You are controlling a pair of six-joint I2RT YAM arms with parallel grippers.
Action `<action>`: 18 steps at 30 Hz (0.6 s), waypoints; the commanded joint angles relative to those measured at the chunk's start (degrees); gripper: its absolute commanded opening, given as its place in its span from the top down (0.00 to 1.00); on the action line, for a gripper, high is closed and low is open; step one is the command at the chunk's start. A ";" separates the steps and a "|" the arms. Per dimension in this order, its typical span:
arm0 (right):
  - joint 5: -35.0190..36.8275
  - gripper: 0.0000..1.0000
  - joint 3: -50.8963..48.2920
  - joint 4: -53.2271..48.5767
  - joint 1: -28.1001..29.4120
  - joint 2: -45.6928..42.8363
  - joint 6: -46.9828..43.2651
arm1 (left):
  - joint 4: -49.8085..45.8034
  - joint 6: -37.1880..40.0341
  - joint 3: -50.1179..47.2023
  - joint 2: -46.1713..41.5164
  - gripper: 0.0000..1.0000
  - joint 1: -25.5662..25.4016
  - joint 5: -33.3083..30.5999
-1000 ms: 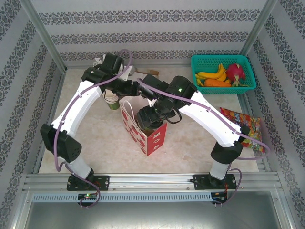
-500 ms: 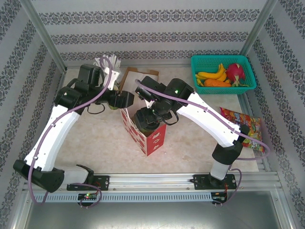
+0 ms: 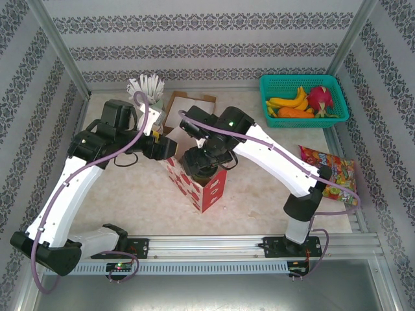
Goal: Pack the takeout coffee
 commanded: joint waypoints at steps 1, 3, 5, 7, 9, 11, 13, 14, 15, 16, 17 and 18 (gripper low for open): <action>2.98 0.29 1.23 -2.72 -0.09 1.24 0.63 | -0.68 2.94 -0.93 -1.68 0.24 0.48 1.56; 3.84 0.29 1.43 -3.42 -0.04 1.82 0.52 | -0.42 3.40 -1.79 -2.76 0.33 0.50 0.49; 4.50 0.29 1.50 -3.89 -0.04 2.18 0.67 | -0.36 3.77 -2.44 -3.49 0.44 0.53 -0.78; 5.46 0.29 1.89 -4.67 -0.05 2.69 0.65 | -0.62 4.39 -2.95 -3.91 0.52 0.61 0.11; 5.97 0.29 3.06 -5.76 0.10 3.94 0.14 | -0.78 4.54 -3.18 -3.80 0.56 0.68 1.57; 5.54 0.29 4.51 -6.29 0.62 5.13 -0.78 | -0.96 4.43 -2.96 -3.56 0.58 0.65 2.79; 5.16 0.29 6.02 -6.64 1.08 6.55 -1.64 | -0.97 4.11 -2.68 -3.13 0.59 0.70 3.80; 5.04 0.29 7.06 -6.96 1.23 7.25 -2.07 | -0.83 3.86 -2.57 -2.97 0.59 0.65 4.14; 5.06 0.29 8.03 -7.47 1.44 8.06 -2.49 | -0.70 3.71 -2.50 -2.84 0.59 0.66 4.50; 5.03 0.29 8.85 -7.87 1.45 8.76 -2.85 | -0.58 3.61 -2.56 -2.68 0.59 0.65 4.88; 5.07 0.29 9.34 -8.25 1.54 9.26 -3.07 | -0.56 3.63 -2.57 -2.49 0.59 0.63 5.37; 5.14 0.29 9.71 -8.59 1.54 9.70 -3.24 | -0.51 3.80 -2.57 -2.33 0.59 0.61 6.06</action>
